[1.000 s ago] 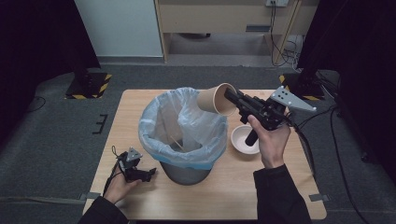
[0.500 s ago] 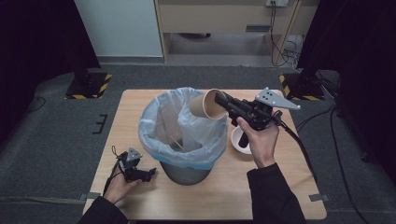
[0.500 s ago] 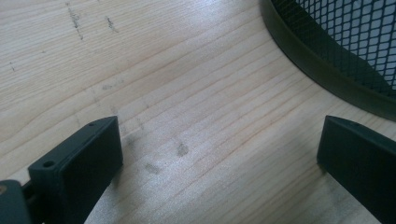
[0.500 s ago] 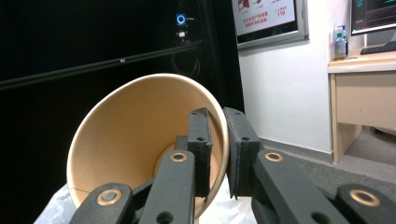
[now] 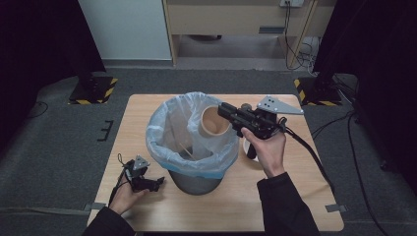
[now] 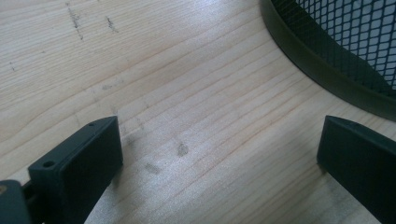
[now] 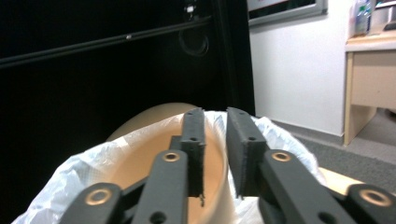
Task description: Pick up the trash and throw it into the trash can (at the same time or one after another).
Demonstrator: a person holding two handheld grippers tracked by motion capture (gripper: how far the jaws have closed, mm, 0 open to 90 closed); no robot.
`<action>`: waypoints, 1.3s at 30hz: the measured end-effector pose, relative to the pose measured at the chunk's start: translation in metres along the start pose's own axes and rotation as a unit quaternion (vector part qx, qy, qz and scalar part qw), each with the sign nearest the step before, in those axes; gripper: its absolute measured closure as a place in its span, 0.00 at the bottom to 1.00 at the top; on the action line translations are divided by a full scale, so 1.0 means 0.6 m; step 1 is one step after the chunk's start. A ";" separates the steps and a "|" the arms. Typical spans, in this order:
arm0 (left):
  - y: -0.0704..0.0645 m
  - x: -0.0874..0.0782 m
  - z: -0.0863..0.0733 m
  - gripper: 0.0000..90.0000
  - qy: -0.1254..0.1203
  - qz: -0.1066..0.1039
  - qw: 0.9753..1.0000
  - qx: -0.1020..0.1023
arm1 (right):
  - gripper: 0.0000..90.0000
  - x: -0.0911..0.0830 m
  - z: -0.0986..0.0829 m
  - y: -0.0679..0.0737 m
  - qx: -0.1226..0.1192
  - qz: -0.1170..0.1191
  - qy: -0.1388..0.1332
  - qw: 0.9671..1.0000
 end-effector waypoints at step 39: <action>0.000 0.000 0.000 0.00 0.000 0.000 1.000 0.000 | 0.50 -0.171 -0.156 -0.156 0.034 -0.156 0.035 0.987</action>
Point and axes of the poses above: each handheld gripper's, and its own axes: x roughly forward along the jaws, z roughly out of its top, y roughly to its left, the point moved 9 cm from there along x, roughly forward along the jaws, and after that the axes turned 14 degrees about -x, right-handed, at the moved point
